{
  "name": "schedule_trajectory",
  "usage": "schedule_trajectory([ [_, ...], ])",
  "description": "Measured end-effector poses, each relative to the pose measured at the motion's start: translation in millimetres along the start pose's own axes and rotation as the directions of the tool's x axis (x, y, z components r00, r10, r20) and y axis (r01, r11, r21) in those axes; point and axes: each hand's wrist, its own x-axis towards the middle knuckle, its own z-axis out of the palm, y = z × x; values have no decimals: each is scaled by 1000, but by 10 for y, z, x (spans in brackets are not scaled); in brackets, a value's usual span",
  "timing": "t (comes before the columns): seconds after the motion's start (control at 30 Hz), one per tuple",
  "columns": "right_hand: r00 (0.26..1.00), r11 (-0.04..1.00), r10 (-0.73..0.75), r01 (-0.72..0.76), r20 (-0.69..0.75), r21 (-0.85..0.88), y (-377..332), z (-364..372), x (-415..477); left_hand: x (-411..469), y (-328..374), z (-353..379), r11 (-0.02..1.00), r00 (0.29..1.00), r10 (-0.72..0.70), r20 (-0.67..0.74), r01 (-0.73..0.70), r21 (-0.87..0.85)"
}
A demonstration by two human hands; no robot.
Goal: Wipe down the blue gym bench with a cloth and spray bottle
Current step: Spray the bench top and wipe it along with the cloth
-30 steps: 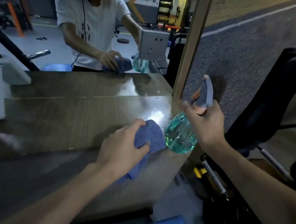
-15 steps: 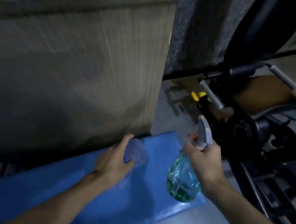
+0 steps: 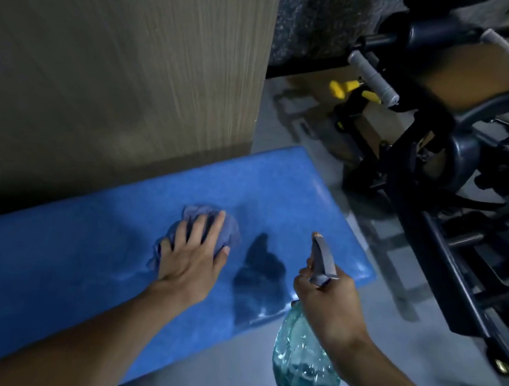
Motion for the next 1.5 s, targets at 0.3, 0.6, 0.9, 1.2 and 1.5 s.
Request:
schedule_trajectory([
  [0.3, 996, 957, 23, -48, -90, -286, 49, 221, -110, -174, -296, -16, 998, 998, 57, 27, -57, -25],
  [0.6, 999, 995, 16, -12, 37, -102, -71, 710, -411, -568, -863, -70, 999, 996, -45, 83, 47, -25],
  [0.9, 995, 963, 22, 4, 94, -268, -64, 1235, -696, -953, -1432, -67, 984, 980, -171, 99, 175, -28],
  [1.2, 994, 883, -38, 80, 99, -463, -125, 1533, -929, -1345, -1836, -73, 968, 958, -247, 146, 250, -2],
  [1.5, 970, 952, -30, 101, 241, -288, -165, 2098, -1291, -1817, -2436, -145, 942, 929, -328, 171, 334, -10],
])
